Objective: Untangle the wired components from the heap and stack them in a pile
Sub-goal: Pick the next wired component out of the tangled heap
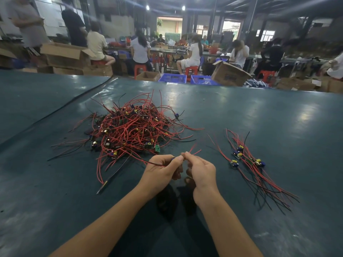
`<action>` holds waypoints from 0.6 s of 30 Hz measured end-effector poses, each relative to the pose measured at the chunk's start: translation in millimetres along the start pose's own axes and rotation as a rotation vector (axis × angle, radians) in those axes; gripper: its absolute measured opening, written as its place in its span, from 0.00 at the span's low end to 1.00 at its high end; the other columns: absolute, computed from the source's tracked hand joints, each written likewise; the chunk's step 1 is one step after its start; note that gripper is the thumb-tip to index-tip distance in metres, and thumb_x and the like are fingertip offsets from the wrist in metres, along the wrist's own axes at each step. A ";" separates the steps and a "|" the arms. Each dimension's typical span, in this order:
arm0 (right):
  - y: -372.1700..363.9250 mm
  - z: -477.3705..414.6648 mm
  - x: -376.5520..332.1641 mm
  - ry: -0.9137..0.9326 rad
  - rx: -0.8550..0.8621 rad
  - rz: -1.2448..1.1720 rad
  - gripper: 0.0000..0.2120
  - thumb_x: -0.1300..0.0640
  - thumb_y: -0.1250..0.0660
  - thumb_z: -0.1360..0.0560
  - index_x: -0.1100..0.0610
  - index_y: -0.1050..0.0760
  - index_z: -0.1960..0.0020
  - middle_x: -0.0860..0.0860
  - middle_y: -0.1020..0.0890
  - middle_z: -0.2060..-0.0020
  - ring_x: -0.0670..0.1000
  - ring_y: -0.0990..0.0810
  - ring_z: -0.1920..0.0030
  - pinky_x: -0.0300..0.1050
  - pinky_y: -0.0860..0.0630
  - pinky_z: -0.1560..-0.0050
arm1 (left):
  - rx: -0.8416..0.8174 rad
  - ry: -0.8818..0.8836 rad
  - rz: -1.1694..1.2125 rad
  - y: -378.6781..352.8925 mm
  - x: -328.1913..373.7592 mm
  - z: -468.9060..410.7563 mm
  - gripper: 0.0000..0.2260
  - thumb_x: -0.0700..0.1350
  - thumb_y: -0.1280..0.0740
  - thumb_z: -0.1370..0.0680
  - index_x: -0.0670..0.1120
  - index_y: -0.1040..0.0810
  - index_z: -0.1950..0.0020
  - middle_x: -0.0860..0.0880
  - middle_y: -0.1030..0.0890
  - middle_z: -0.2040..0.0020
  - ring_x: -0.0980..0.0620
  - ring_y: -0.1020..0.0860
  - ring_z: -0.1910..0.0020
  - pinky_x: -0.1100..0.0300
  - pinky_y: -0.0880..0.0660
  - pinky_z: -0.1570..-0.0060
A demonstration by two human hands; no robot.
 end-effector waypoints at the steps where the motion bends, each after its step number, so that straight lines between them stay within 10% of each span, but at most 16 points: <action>1: 6.0 -2.9 -1.7 -0.005 0.032 -0.024 0.14 0.54 0.28 0.25 0.50 0.16 0.69 0.50 0.27 0.71 0.47 0.28 0.71 0.45 0.25 0.68 | -0.008 0.008 0.018 -1.2 0.2 0.2 0.20 0.42 0.36 0.19 0.50 0.22 0.72 0.52 0.23 0.73 0.55 0.24 0.72 0.64 0.27 0.67; 6: 33.2 -18.3 -10.5 -0.007 0.123 -0.255 0.08 0.58 0.31 0.23 0.57 0.19 0.59 0.46 0.33 0.77 0.42 0.39 0.82 0.35 0.42 0.83 | -0.033 0.029 0.089 -5.7 4.3 1.5 0.21 0.38 0.36 0.20 0.48 0.23 0.74 0.51 0.23 0.74 0.55 0.25 0.74 0.65 0.27 0.70; 18: 40.2 -18.2 -26.3 0.186 0.162 -0.252 0.09 0.55 0.36 0.19 0.56 0.25 0.58 0.46 0.19 0.74 0.42 0.31 0.81 0.33 0.38 0.81 | 0.026 0.024 0.116 4.1 4.6 0.0 0.22 0.41 0.37 0.19 0.48 0.21 0.74 0.49 0.22 0.73 0.54 0.25 0.75 0.66 0.28 0.70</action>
Point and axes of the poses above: each hand's wrist, its own z-axis away from the middle knuckle, its own y-axis out of the back of the hand, x = y × z, the point moved 9 cm from there along -z, towards the middle knuckle
